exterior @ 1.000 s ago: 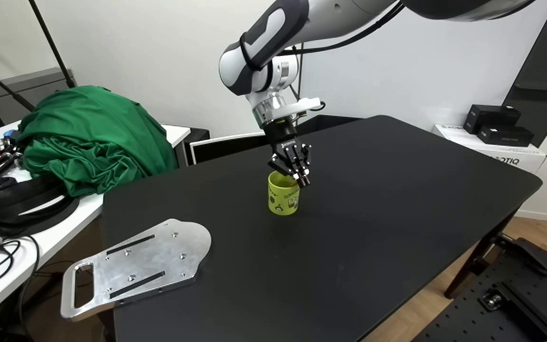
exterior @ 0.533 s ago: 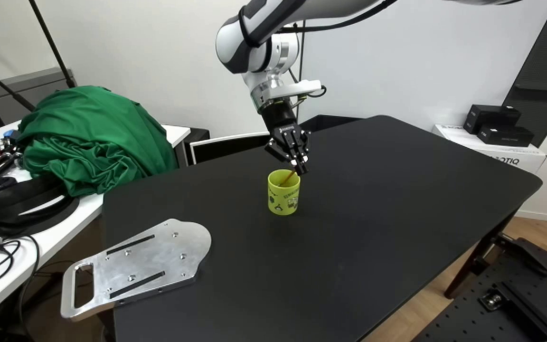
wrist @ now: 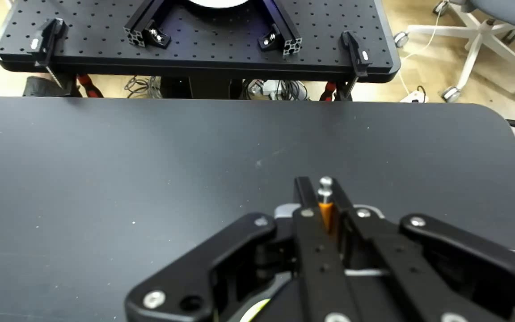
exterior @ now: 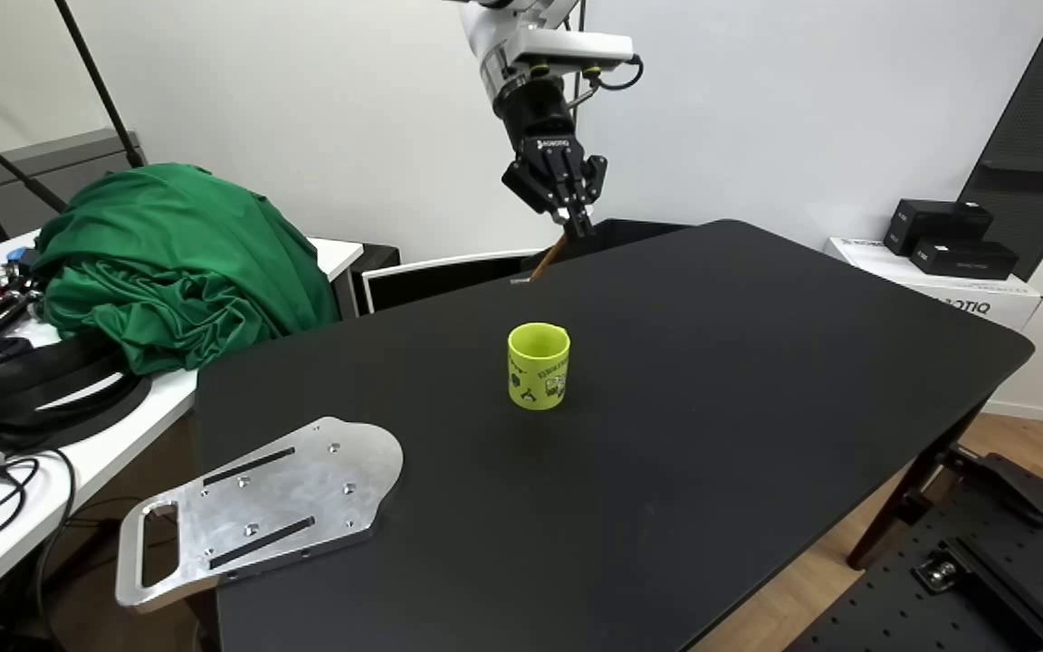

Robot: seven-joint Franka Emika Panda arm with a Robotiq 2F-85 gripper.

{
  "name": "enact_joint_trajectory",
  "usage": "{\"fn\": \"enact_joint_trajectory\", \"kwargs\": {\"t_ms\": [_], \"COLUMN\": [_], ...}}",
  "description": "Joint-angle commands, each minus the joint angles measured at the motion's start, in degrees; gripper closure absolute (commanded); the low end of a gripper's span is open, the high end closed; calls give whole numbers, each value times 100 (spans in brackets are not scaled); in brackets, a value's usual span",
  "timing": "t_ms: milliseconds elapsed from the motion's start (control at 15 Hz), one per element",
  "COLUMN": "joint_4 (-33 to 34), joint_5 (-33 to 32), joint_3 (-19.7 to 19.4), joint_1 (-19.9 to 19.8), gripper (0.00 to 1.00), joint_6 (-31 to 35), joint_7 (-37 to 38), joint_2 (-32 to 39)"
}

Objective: Remove the thing from the mug and put it on the table

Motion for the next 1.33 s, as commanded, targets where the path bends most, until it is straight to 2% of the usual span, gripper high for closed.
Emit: {"fn": "enact_joint_trajectory", "kwargs": {"t_ms": [0,200,400,600,867,1067,1267], "joint_4": [-147,-534,-1269,-2174,-3347,-3979,-4514], "joint_5": [-91,-280,-615,-956,-578,-180,-139], "joint_3": [-128,-291,-440,-596,-721,-793,-919], "joint_1": [-97,-210,-313,-400,-630,-729,-674], "gripper": [98,98,98,98,98,98,98], "joint_6": [-76,145,1036,2508,4428,5482,6558], "joint_7": [130,91,90,288,744,1109,1499], "joint_2": [-425,-703,-1043,-1333,-1448,-1354,-1262]}}
